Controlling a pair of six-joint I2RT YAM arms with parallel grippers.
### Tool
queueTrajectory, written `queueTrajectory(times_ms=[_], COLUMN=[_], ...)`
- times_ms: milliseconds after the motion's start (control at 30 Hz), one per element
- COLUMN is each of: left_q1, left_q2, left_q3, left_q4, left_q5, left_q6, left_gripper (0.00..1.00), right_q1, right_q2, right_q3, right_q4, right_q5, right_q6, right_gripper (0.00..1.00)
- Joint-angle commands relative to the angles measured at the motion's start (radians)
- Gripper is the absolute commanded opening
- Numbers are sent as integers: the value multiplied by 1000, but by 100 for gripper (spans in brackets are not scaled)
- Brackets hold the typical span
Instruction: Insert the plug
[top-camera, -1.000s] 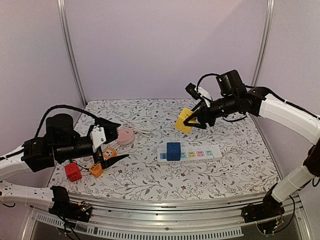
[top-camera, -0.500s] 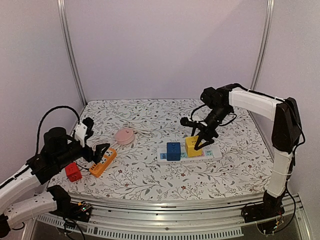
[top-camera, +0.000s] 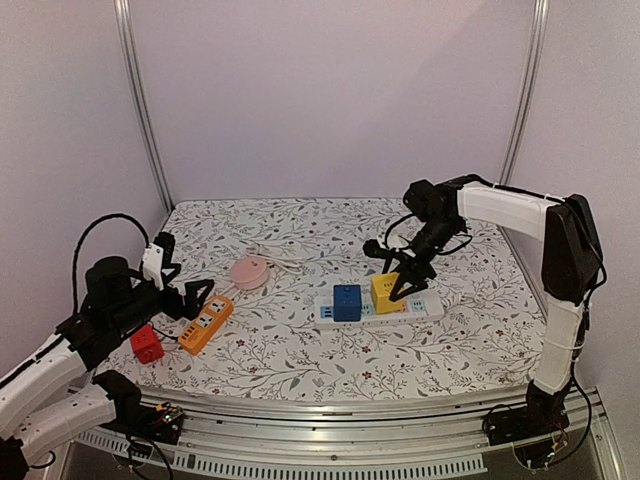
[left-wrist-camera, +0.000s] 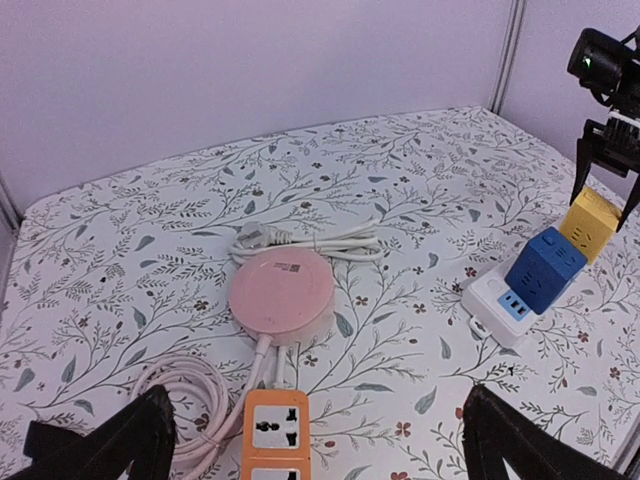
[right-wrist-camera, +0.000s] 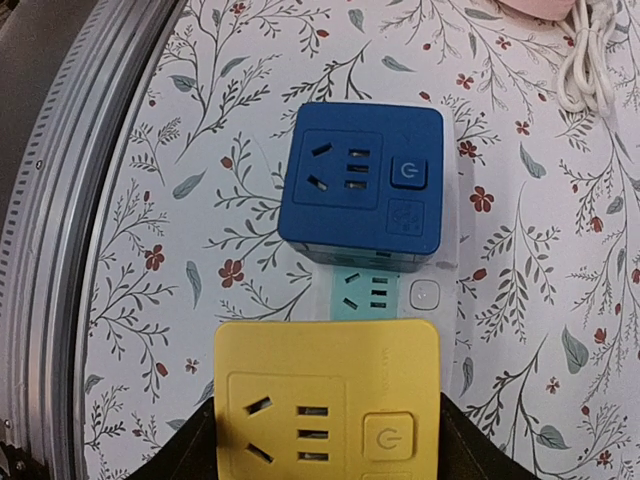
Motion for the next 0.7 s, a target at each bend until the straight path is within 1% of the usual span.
queueTrajectory(times_ms=[0,233,667], left_q1=[15,15,16], left_q2=[23,26,19], left_q3=[-14,-14,-14], left_q4=[35,36,47], left_q5=[20,17,13], left_q6=[3,11,29], left_gripper=[99,99,99], right_q1=[-12,-15,-22], right_q2=[45,70,51], right_q3=[-8,-24,-86], right_q4=[49,61,78], right_q5=[-42,-36,19], right_q6=[-9,3,50], right_gripper=[0,0,0])
